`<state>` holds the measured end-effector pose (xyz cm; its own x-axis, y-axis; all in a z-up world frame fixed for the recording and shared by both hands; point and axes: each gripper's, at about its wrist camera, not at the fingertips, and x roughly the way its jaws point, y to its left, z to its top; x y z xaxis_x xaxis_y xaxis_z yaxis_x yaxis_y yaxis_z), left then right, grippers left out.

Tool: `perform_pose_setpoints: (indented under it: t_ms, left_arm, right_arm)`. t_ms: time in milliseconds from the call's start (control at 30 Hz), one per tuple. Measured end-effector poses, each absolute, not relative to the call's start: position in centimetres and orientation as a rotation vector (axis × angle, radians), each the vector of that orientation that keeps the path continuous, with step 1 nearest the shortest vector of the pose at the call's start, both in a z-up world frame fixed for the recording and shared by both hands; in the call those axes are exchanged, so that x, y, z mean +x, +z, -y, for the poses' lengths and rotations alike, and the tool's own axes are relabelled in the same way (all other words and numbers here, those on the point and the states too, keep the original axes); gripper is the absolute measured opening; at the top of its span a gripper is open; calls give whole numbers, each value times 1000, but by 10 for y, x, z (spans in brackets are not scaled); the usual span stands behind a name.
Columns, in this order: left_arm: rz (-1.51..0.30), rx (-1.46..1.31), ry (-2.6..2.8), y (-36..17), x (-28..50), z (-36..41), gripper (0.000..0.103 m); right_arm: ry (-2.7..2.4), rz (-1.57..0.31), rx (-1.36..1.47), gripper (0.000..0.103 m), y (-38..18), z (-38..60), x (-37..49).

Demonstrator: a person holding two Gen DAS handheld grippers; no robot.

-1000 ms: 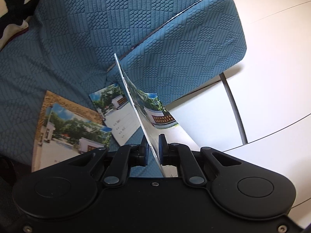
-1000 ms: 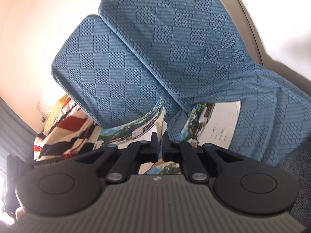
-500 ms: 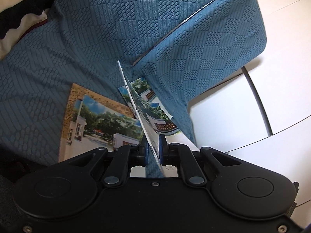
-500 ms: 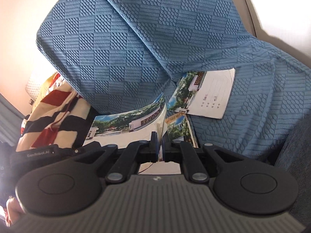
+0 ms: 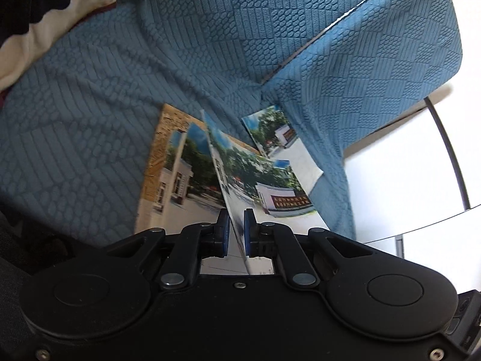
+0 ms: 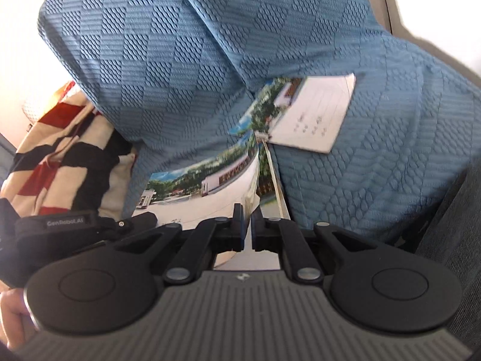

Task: Organize objects
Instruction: 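Lift the postcard and carry it toward the book stack with both grippers, then lower the postcard onto the stack and open both grippers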

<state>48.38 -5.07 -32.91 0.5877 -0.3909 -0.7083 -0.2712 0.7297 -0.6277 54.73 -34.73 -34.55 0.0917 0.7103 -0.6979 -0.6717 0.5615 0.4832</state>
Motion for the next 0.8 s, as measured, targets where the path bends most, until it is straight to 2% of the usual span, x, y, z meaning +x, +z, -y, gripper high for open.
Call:
perform_pose_setpoints:
  t_ms: [233, 333, 400, 467, 533, 600, 633, 667, 700, 800]
  left_arm:
    - [-1005, -783, -49, -342, 478, 48, 10]
    - [-1005, -789, -25, -343, 474, 45, 13]
    - [-983, -795, -16, -338, 467, 42, 21]
    - [-968, -791, -2, -334, 462, 39, 23]
    - [-959, -796, -6, -330, 457, 37, 23]
    - [-952, -782, 4, -324, 454, 36, 26]
    - [-951, -765, 11, -321, 453, 36, 30]
    - [-950, -745, 16, -320, 452, 37, 39]
    - [-953, -724, 23, -320, 452, 37, 42]
    - [-984, -682, 37, -327, 456, 40, 43]
  right_arm:
    - [1032, -1124, 1, 10, -362, 344, 542]
    - [1015, -1161, -15, 10, -364, 344, 541]
    - [1022, -1191, -15, 11, -363, 346, 540]
    - [1028, -1204, -46, 16, -361, 346, 537]
    - [1021, -1217, -77, 43, -359, 349, 535]
    - [1027, -1214, -81, 52, -355, 354, 535]
    - [1031, -1203, -89, 52, -352, 356, 535]
    - [1032, -1186, -100, 52, -349, 357, 536]
    - [1030, -1164, -111, 52, -347, 358, 537]
    - [1015, -1118, -144, 52, -349, 353, 543]
